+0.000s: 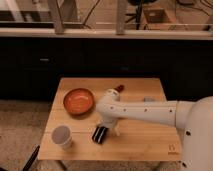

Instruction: Place the eraser in the ceramic cup

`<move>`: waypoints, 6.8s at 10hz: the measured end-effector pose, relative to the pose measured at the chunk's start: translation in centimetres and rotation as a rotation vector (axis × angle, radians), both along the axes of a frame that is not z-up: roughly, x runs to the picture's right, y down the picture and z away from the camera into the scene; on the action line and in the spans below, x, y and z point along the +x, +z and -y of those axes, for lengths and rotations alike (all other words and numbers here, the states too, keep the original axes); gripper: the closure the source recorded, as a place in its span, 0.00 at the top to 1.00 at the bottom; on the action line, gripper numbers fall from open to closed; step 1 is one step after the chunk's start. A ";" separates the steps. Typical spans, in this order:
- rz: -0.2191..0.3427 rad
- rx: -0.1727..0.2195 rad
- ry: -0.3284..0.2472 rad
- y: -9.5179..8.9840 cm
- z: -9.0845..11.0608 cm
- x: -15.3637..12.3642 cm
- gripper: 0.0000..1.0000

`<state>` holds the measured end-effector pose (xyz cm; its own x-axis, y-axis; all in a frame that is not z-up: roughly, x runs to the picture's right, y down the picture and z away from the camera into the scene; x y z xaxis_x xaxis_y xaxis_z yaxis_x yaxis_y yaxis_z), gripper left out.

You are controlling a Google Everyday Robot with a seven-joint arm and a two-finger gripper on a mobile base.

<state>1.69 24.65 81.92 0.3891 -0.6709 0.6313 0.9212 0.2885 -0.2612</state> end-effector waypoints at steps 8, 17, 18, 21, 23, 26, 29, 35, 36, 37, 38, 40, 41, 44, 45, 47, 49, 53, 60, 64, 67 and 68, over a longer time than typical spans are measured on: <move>0.015 -0.014 -0.007 0.5 -0.5 -0.2 0.73; 0.021 -0.024 -0.005 0.6 -0.5 -0.3 0.14; 0.021 -0.023 -0.005 0.5 -0.5 -0.2 0.04; 0.025 -0.019 -0.004 0.4 -0.3 -0.4 0.00; 0.020 -0.013 -0.021 -0.9 1.0 -0.4 0.00; 0.018 -0.001 -0.035 -2.9 3.0 -0.5 0.00; 0.019 0.011 -0.045 -3.3 3.7 -1.0 0.00; 0.036 0.046 -0.061 -5.5 6.3 -3.7 0.00; 0.042 0.052 -0.064 -5.7 6.6 -4.4 0.00; 0.044 0.055 -0.065 -5.8 6.6 -4.6 0.00; 0.050 0.063 -0.067 -6.0 6.8 -4.8 0.00; 0.067 0.082 -0.068 -6.6 7.5 -5.8 0.00; 0.073 0.087 -0.069 -6.8 7.5 -6.3 0.00; 0.084 0.103 -0.074 -7.4 7.8 -7.2 0.00; 0.083 0.112 -0.079 -7.6 7.9 -7.3 0.00; 0.098 0.120 -0.090 -8.2 8.0 -9.2 0.00; 0.105 0.125 -0.096 -8.8 8.0 -10.1 0.00; 0.112 0.135 -0.115 -9.7 8.1 -11.7 0.00; 0.135 0.171 -0.167 -11.6 8.3 -16.5 0.00; 0.131 0.184 -0.194 -12.3 8.4 -17.8 0.00; 0.147 0.181 -0.212 -12.8 8.4 -19.9 0.00; 0.150 0.178 -0.217 -13.0 8.4 -20.3 0.00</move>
